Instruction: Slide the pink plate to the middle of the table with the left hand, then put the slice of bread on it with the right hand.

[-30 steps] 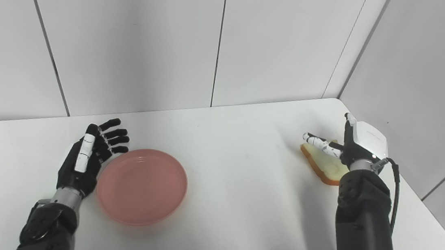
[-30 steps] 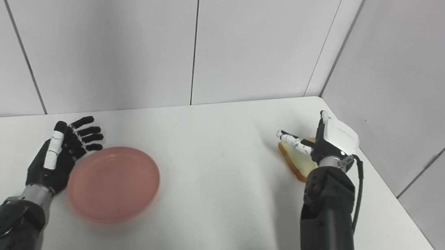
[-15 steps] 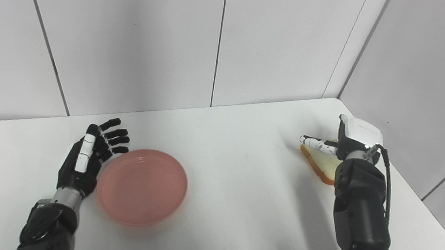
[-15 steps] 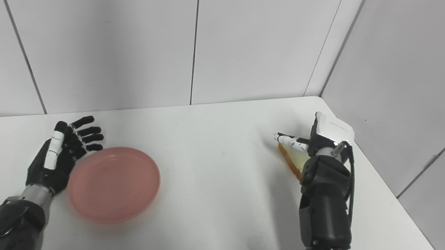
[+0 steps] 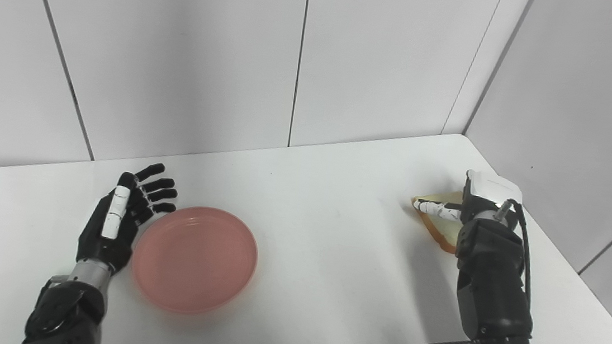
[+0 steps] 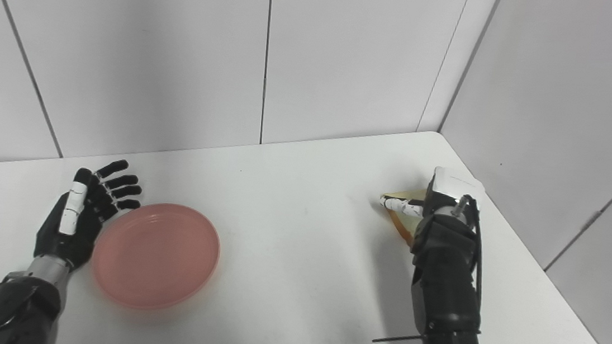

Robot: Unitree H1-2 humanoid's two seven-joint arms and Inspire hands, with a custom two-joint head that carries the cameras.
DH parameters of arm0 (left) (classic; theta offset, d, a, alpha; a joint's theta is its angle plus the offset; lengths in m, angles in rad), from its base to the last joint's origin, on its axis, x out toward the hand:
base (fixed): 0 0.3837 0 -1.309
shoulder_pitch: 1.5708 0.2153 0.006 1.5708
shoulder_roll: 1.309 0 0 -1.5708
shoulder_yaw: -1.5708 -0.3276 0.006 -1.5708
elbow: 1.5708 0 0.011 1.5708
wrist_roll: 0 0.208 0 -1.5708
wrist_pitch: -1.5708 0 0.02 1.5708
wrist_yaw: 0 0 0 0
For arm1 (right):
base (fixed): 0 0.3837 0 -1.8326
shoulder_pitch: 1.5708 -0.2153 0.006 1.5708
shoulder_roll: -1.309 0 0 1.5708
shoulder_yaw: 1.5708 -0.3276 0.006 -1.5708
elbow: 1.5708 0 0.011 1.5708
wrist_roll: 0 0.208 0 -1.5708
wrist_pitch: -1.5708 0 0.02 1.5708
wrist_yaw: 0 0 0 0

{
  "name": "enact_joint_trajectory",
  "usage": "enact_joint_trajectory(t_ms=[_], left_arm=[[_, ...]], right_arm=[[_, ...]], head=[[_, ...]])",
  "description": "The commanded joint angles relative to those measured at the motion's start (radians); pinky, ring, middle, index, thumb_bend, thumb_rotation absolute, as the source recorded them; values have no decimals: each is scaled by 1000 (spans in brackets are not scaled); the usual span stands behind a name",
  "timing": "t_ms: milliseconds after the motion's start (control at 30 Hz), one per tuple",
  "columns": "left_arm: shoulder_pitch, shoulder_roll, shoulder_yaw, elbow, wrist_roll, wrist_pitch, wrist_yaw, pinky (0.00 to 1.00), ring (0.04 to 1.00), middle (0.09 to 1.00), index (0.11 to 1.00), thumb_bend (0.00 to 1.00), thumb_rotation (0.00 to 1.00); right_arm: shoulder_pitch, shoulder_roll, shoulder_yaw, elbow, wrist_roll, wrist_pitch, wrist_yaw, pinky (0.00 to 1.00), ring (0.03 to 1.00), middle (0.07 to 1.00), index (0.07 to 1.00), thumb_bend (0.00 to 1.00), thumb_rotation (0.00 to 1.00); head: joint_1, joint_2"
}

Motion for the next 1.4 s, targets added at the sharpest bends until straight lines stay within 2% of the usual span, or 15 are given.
enact_joint_trajectory(t_ms=[0,300,533,667,700,733,800,867,933,967,1000,1033,1133,1200,1367], left_arm=[[99,4,-1,49,7,70,6,549,649,659,698,887,784],[104,4,-6,39,13,78,11,559,652,660,691,895,782],[103,7,-12,31,15,81,10,561,651,657,692,878,786],[102,10,-16,30,17,79,6,562,653,662,695,878,792],[103,10,-18,28,19,79,8,561,652,662,695,885,790],[105,9,-20,19,20,84,12,563,654,664,697,889,790],[109,8,-22,5,20,93,14,564,657,665,701,891,791],[111,7,-22,-3,18,101,13,565,656,665,700,891,789],[112,7,-21,-4,18,102,15,558,653,665,701,884,789],[112,7,-22,-3,20,101,17,555,651,664,699,885,789],[112,7,-23,-3,22,100,19,554,649,664,698,886,790],[112,7,-23,1,23,99,20,552,648,662,696,890,789],[113,8,-24,1,21,101,19,548,645,659,698,889,787],[114,7,-23,1,20,103,18,543,642,661,703,884,784],[119,6,-23,-5,16,106,11,537,637,656,707,868,779]], right_arm=[[-35,-28,-3,3,-22,-3,-34,1000,928,921,948,1000,863],[-20,-38,14,102,-32,-2,-90,1000,934,930,905,1000,884],[-5,-47,44,167,8,-2,-157,1000,875,895,941,1000,882],[15,-55,84,162,25,-2,-184,803,791,824,930,1000,893],[19,-56,93,161,31,-2,-195,696,739,787,908,1000,886],[20,-56,97,168,39,-2,-211,673,725,775,900,1000,871],[21,-43,85,161,54,-2,-226,685,728,769,906,1000,799],[21,-29,66,157,80,-2,-248,704,741,753,907,1000,625],[20,-10,36,151,116,-2,-268,559,634,678,854,945,375],[21,-9,29,155,147,-2,-278,442,523,609,857,906,242],[22,-9,26,158,169,-2,-285,362,442,559,869,881,172],[31,-14,30,149,204,-3,-296,283,367,510,856,726,74],[48,-13,23,118,267,-3,-310,245,354,485,837,599,12],[51,-11,10,116,302,-3,-321,192,282,474,855,577,1],[65,-26,23,90,364,-3,-322,154,221,468,895,571,0]], head=[[2,0],[9,5],[11,6],[11,6],[11,6],[19,10],[20,11],[21,12],[21,12],[21,12],[21,12],[21,12],[20,17],[20,17],[20,22]])
